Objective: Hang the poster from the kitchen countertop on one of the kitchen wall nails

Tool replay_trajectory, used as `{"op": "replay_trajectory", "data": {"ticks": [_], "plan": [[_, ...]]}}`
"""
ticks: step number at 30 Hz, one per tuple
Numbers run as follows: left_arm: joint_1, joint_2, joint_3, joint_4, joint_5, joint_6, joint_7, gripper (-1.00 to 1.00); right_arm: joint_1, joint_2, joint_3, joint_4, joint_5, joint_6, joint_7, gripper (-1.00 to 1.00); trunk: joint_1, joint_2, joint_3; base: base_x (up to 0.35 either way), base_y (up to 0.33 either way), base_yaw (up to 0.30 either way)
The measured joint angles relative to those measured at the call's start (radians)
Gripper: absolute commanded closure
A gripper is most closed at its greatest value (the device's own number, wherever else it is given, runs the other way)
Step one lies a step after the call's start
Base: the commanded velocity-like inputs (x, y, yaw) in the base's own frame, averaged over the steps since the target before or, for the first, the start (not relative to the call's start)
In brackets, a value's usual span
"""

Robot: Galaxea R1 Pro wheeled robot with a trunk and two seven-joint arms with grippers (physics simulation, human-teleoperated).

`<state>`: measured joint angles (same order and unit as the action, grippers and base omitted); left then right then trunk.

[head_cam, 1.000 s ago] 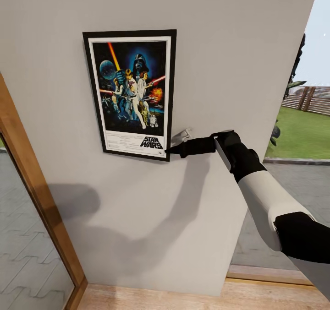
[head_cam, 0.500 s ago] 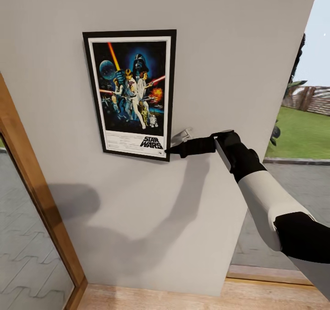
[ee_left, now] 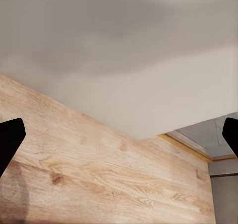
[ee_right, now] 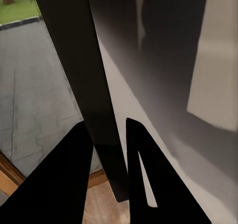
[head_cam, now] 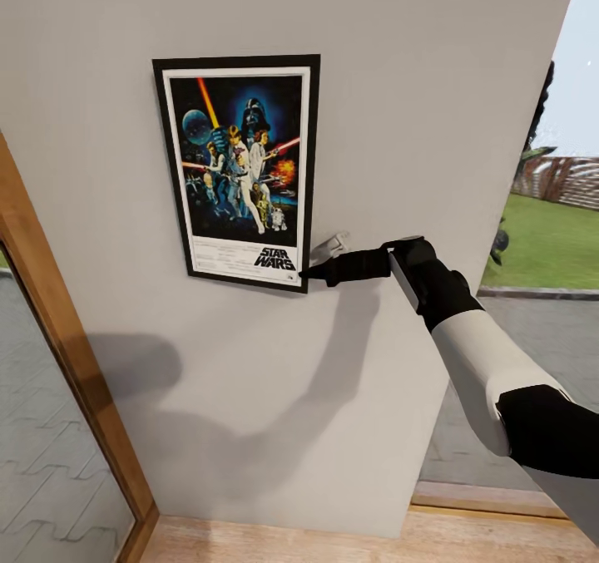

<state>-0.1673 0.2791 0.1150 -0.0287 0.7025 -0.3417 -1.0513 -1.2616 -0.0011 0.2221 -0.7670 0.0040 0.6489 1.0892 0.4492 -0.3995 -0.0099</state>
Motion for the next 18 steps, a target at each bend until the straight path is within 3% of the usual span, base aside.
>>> {"op": "replay_trajectory", "data": {"ticks": [18], "plan": [[0.000,0.002,0.000,0.000,0.000,0.000,0.000,-1.00,0.000,0.009,0.001,-0.001,0.003,-0.005,-0.018,1.00,0.000,0.000,0.000,0.000,0.000,0.000]]}}
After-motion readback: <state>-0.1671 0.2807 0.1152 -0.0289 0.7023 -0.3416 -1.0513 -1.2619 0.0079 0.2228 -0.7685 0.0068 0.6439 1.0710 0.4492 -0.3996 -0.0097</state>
